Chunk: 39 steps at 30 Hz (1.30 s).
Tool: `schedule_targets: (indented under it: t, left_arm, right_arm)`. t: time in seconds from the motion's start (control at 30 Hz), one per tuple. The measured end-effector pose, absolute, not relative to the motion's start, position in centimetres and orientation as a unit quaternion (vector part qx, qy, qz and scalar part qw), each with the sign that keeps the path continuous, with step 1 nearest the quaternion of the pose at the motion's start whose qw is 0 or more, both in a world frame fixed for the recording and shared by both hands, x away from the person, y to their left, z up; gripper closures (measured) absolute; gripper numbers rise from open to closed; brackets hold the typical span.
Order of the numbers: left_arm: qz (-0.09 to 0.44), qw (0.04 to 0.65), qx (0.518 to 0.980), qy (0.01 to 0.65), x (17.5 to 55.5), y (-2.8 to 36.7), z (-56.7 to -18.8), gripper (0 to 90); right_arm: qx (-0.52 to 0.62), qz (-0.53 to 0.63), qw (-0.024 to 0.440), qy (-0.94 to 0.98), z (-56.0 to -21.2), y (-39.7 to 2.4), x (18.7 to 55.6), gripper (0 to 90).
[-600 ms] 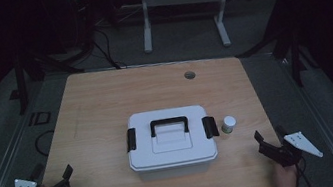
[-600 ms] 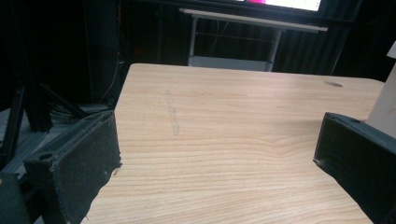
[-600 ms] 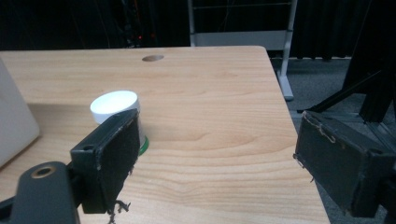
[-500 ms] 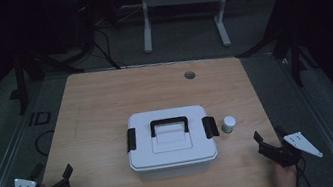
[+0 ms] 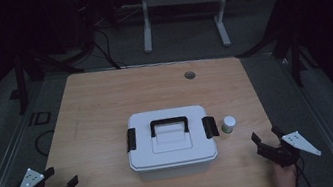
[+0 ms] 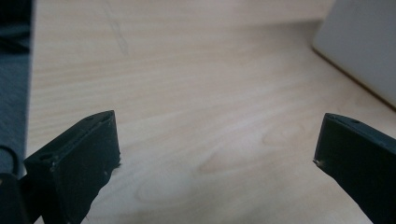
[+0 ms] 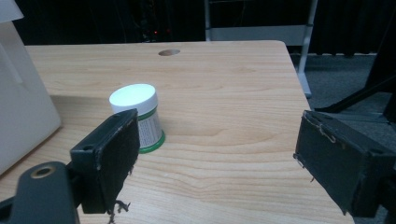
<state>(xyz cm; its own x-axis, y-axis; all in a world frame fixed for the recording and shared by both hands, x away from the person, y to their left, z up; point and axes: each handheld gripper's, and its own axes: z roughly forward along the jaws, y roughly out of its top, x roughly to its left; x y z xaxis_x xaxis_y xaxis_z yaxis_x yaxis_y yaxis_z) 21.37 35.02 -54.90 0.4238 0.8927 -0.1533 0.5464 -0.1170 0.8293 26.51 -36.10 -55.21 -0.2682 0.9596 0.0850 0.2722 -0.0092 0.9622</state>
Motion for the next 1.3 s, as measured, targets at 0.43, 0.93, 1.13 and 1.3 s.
schedule_targets:
  t: [0.43, 0.93, 1.13, 1.3]
  left_arm:
    - [0.176, 0.339, 0.811, 0.444, 22.3, 34.5, -52.2, 0.0]
    - [0.148, 0.172, 0.886, 0.403, 23.1, 33.5, -49.9, 0.0]
    - [0.104, 0.129, 0.905, 0.391, 23.7, 32.9, -49.2, 0.0]
    - [0.063, 0.1, 0.92, 0.375, 24.2, 32.3, -48.8, 0.0]
  right_arm:
    - [0.492, 0.509, 0.332, 0.624, -55.2, -36.1, 26.5, 13.5]
    - [0.488, 0.506, 0.332, 0.629, -55.2, -36.0, 26.4, 13.5]
    - [0.485, 0.502, 0.335, 0.633, -55.2, -35.8, 26.4, 13.5]
    - [0.488, 0.501, 0.33, 0.634, -55.1, -35.8, 26.4, 13.5]
